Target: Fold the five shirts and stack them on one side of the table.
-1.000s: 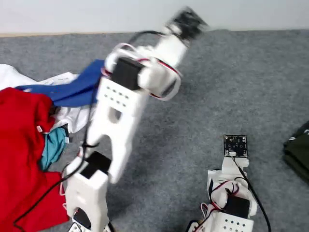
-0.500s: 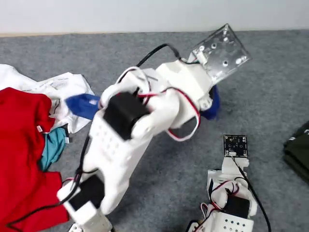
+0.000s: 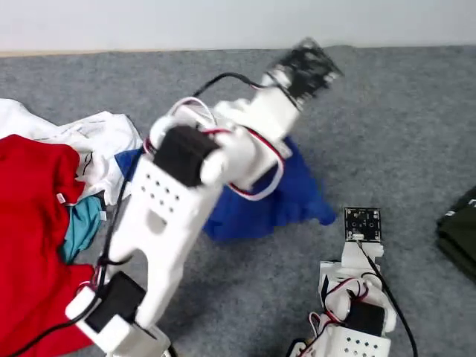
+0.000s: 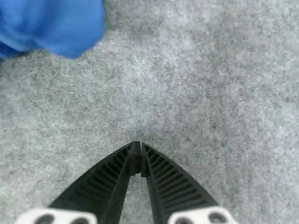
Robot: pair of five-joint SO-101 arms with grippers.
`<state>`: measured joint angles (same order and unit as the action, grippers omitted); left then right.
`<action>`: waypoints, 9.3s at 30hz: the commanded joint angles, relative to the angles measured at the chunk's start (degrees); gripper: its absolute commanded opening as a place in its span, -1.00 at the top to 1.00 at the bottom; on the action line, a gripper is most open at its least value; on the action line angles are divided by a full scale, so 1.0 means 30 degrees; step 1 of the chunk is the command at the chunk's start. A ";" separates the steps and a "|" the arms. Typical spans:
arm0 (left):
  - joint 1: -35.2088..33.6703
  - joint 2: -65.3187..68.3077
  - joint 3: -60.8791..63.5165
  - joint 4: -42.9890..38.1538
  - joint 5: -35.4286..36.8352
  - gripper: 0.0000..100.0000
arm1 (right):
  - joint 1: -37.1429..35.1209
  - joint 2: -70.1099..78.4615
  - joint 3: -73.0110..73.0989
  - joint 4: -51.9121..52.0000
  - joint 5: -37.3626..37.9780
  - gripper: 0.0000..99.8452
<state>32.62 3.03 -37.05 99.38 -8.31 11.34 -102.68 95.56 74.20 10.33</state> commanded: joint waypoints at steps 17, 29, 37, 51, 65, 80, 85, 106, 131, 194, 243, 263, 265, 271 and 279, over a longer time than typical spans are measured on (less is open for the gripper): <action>-0.7062 -0.2374 0.7692 0.0352 0.0176 0.82 | -0.0278 -0.0161 0.0293 0.0073 0.0088 0.98; -1.0813 -0.2608 0.7722 0.0381 0.0147 0.73 | 0.0044 -0.0190 -0.0586 -0.0601 0.0264 0.98; -1.3685 -0.2667 0.7722 0.0381 0.0176 0.73 | 0.0249 0.0044 -0.5245 -0.2711 -0.0059 0.98; -1.5619 -0.7824 1.2440 0.0059 0.0059 0.73 | -0.1949 1.0916 -1.5707 -0.0835 -0.0440 0.98; -2.1538 -0.8059 1.6132 -0.2432 0.0059 0.73 | -0.8454 2.7414 -2.8806 0.2505 0.3077 0.98; -2.2095 -0.7912 1.6278 -0.3077 0.0088 0.73 | -1.2410 3.8813 -3.8652 0.2476 1.0022 0.61; -2.2066 -0.7883 1.6278 -0.3194 0.0059 0.73 | -1.3582 4.1597 -4.1553 0.2418 1.0725 0.51; -2.2066 -0.7209 1.6278 -0.3868 0.0059 0.72 | -1.6777 4.6667 -4.4513 0.1685 1.0901 0.51; -2.2037 -0.4278 1.5663 -0.3810 0.0147 0.72 | -1.5018 4.6755 -4.5626 -0.0103 1.1018 0.71; -2.2037 -0.4308 1.6190 -0.3839 0.0147 0.73 | -1.1619 5.2088 -5.3685 -0.0015 0.8322 0.98; -1.1546 -0.4132 1.1824 -0.1260 0.0059 0.72 | -0.3443 2.0117 -3.1590 0.9480 1.4505 0.98; -0.5597 0.7004 0.4674 -0.4659 -0.0996 0.72 | 0.1480 0.8806 -1.8901 0.8864 1.5766 0.98; -0.5040 0.8703 0.2857 -0.4454 -0.1641 0.72 | 0.1480 0.8777 -1.8755 0.8864 1.5707 0.98; -0.3370 1.3392 -0.3473 -0.2755 -0.3780 0.65 | 0.1509 0.8747 -1.8696 0.8864 1.5678 0.98; -0.1846 1.8579 -1.1678 -0.1172 -0.3956 0.54 | 0.1538 0.8806 -1.8696 0.8864 1.5678 0.98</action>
<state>26.11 56.31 -62.81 94.37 -19.47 15.30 -76.13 39.74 100.48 57.19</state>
